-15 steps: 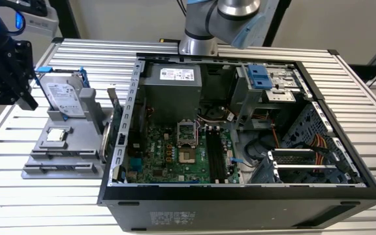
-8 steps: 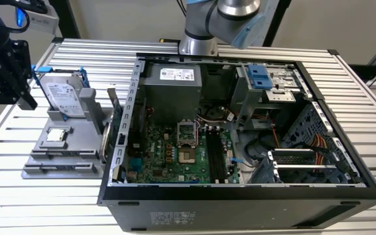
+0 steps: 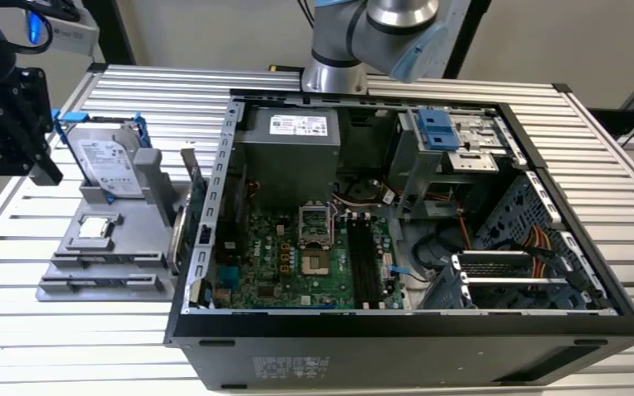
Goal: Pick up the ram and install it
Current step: 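Pick up the ram and move it above insertion slot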
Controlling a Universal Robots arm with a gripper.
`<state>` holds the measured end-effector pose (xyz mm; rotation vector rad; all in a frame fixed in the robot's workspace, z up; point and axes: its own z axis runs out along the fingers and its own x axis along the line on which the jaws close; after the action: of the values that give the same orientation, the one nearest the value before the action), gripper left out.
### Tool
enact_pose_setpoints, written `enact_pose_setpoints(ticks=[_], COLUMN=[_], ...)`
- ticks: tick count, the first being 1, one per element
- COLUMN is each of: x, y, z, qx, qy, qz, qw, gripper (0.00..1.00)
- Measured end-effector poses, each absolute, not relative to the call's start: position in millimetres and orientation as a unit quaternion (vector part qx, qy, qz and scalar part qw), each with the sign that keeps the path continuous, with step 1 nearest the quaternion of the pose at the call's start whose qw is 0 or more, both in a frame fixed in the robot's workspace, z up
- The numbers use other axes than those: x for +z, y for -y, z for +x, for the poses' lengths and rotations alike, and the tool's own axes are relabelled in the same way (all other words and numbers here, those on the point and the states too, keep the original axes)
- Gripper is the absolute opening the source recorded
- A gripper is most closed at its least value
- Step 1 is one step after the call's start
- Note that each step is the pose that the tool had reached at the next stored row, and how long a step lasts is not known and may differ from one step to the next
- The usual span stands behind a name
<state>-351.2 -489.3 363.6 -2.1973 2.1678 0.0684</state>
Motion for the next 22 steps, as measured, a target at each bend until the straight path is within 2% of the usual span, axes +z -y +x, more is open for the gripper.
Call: enact_pose_setpoints(ticks=[13, 14, 22], x=[363.2, 363.2, 363.1], y=[489.3, 489.3, 489.3], z=[-351.2, -351.2, -351.2], qx=[0.022, 0.022, 0.022], qy=[-0.697, -0.697, -0.695], qz=[-0.717, -0.717, -0.718], qw=[0.027, 0.027, 0.027], gripper=[0.0, 1.0, 1.0])
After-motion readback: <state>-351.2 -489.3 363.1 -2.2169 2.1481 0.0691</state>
